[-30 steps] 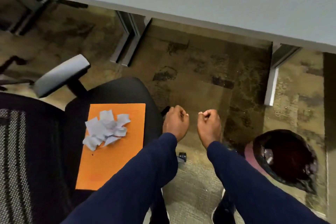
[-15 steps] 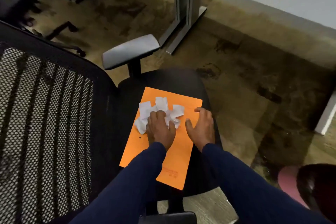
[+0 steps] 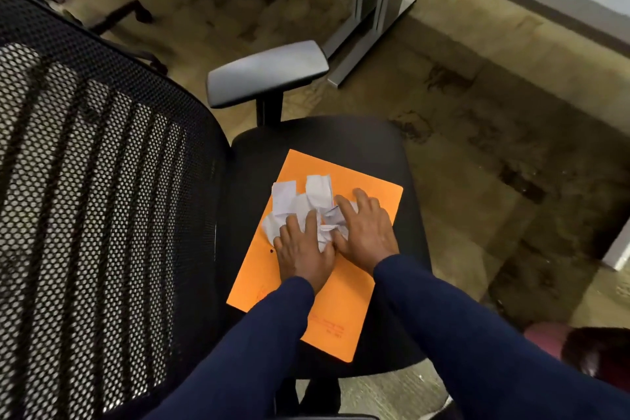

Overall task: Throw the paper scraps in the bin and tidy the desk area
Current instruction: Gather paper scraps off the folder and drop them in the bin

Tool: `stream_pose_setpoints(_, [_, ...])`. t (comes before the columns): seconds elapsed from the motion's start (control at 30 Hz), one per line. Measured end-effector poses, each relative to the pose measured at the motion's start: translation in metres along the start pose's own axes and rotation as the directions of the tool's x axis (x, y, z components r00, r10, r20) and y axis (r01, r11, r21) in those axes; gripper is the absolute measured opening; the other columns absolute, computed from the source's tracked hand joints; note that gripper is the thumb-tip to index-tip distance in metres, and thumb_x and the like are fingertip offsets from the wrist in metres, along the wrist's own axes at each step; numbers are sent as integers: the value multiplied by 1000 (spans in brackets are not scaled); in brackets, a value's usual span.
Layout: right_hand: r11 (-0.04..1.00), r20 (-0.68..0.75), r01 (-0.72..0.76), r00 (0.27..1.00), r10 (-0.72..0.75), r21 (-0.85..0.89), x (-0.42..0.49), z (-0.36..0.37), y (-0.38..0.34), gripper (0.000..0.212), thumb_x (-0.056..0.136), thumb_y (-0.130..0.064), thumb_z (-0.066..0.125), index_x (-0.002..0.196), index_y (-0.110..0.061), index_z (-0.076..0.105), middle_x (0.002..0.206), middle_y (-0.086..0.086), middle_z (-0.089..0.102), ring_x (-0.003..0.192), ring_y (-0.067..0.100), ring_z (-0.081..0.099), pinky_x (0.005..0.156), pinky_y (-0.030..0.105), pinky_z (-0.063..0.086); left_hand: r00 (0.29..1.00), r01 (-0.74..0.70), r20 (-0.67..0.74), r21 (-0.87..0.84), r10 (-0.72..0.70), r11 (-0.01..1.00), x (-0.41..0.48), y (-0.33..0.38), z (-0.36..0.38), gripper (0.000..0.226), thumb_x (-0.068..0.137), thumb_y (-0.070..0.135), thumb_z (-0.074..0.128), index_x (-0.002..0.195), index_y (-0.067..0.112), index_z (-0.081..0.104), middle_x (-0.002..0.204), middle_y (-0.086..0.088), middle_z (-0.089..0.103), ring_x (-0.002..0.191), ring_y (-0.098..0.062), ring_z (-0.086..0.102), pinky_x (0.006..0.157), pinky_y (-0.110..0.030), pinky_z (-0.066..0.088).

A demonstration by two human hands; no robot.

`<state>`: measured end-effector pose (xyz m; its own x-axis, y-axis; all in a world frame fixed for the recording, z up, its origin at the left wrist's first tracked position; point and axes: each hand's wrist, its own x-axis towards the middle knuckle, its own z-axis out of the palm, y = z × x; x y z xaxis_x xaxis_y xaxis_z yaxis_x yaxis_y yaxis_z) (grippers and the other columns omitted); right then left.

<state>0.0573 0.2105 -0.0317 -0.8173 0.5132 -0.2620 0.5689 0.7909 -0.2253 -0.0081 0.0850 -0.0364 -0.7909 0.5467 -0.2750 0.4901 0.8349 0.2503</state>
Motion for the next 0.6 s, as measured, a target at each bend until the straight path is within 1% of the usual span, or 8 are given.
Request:
stream_pose_setpoints(0.07, [1000, -32, -4, 999, 4, -6, -4, 3, 2, 53, 92, -46, 53, 141, -26, 43, 143, 12, 43, 113, 31, 49, 84, 40, 47, 1000, -19, -11, -34, 18, 999, -3, 2, 2, 54, 85, 40, 60, 135, 22, 49, 127, -12, 46, 112, -31, 49, 91, -43, 43])
stream_pose_setpoints(0.13, [1000, -43, -8, 999, 8, -7, -8, 6, 5, 44, 94, -43, 52, 134, -27, 47, 132, 10, 48, 105, 28, 50, 74, 37, 48, 999, -36, -20, -75, 35, 997, -6, 4, 5, 45, 85, 32, 63, 127, 18, 53, 119, -12, 47, 106, -31, 52, 85, -42, 49])
stream_pose_setpoints(0.23, [999, -23, -33, 999, 34, 22, -15, 10, 10, 36, 98, -44, 48, 130, -25, 49, 122, 8, 48, 101, 25, 50, 66, 32, 48, 1000, -16, -15, -163, 14, 987, -11, 7, 9, 37, 87, 21, 63, 122, 14, 55, 118, -14, 46, 104, -32, 52, 81, -42, 51])
stream_pose_setpoints(0.3, [999, -10, -39, 999, 40, 34, -19, 13, 11, 34, 100, -44, 46, 127, -24, 50, 118, 7, 48, 100, 24, 49, 63, 30, 43, 1000, 5, -13, -212, -8, 977, -13, 8, 11, 32, 88, 16, 61, 119, 13, 55, 118, -14, 45, 105, -32, 51, 80, -41, 51])
stream_pose_setpoints(0.37, [999, 7, -39, 999, 39, 31, -23, 15, 12, 33, 101, -42, 45, 126, -22, 50, 116, 6, 49, 99, 23, 49, 62, 28, 38, 1000, 21, -7, -236, -24, 972, -14, 9, 12, 28, 89, 12, 58, 117, 13, 55, 118, -13, 44, 105, -31, 50, 79, -40, 49])
stream_pose_setpoints(0.47, [998, 39, -55, 998, 54, 37, -27, 18, 11, 32, 102, -40, 42, 126, -20, 48, 118, 5, 50, 102, 22, 48, 65, 28, 37, 1000, 11, -8, -253, -13, 967, -18, 11, 12, 24, 88, 4, 54, 110, 12, 55, 114, -13, 45, 100, -31, 50, 77, -39, 47])
stream_pose_setpoints(0.6, [990, 60, -87, 995, 80, 109, -30, 19, 11, 31, 102, -38, 41, 125, -19, 49, 119, 3, 52, 104, 20, 47, 68, 27, 37, 1000, 1, -21, -288, -8, 958, -24, 15, 13, 28, 82, -6, 52, 105, 10, 54, 108, -14, 47, 89, -30, 50, 69, -36, 42])
